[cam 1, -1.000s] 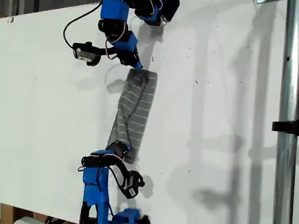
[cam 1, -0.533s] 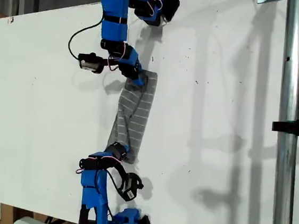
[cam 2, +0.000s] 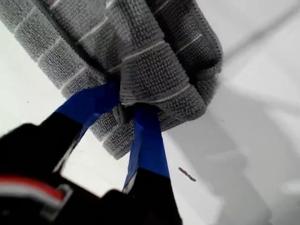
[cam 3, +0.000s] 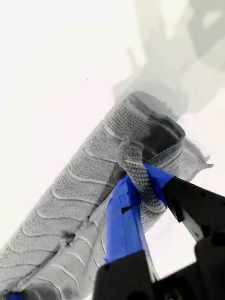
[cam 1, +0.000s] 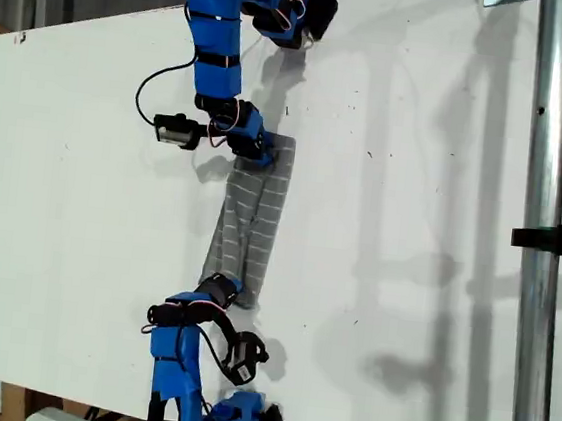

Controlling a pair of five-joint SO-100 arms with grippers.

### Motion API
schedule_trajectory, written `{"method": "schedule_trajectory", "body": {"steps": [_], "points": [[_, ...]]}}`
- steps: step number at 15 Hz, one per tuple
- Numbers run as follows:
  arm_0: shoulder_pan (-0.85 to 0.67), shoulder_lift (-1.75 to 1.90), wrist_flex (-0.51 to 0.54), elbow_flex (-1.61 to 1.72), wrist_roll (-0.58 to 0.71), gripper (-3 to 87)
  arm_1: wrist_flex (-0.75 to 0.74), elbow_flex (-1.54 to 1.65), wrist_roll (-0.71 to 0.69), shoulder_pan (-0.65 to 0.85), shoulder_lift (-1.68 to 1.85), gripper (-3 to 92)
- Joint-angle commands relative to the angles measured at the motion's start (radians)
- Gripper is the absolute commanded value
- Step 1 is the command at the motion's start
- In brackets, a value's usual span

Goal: Grasp corners of a towel and fold twice.

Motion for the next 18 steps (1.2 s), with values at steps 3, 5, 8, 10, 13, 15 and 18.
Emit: {"method": "schedule_trajectory", "body": {"steps": [3, 5, 8, 10, 13, 15, 18], "points": [[-0.014, 0.067, 0.003, -0.005, 0.009, -3.0, 0.143, -0.087, -0.028, -0.023, 0.135, -0.2], [-0.008, 0.104, 0.043, -0.018, 0.002, -3.0, 0.374, -0.232, -0.021, -0.078, 0.275, -0.2], [-0.048, 0.138, 0.049, -0.023, 0.011, -3.0, 0.449, -0.233, -0.043, -0.057, 0.377, -0.2], [-0.167, 0.066, 0.035, -0.057, 0.071, -3.0, 0.390, -0.152, -0.160, 0.083, 0.400, -0.2], [-0.287, -0.037, 0.018, -0.183, 0.184, -3.0, 0.311, -0.120, -0.305, 0.247, 0.414, -0.2], [-0.301, -0.028, 0.014, -0.238, 0.213, -3.0, 0.302, -0.144, -0.336, 0.264, 0.420, -0.2], [-0.212, -0.029, 0.020, -0.143, 0.146, -3.0, 0.262, -0.057, -0.229, 0.129, 0.413, -0.2]]}}
